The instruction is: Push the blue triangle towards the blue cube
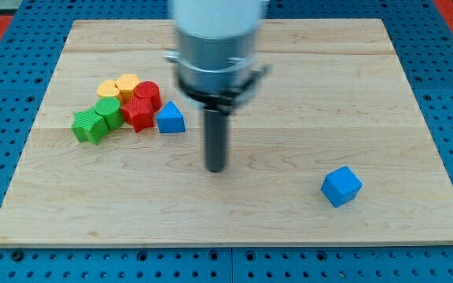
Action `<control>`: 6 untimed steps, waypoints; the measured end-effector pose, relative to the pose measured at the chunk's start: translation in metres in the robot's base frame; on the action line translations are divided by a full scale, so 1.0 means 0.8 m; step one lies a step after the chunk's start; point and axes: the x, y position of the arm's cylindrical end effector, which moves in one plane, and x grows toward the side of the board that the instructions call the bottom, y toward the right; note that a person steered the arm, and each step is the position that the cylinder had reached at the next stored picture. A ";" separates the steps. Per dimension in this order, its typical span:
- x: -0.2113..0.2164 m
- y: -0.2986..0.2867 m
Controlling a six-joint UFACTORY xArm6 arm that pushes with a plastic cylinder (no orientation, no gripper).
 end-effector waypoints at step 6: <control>-0.158 0.101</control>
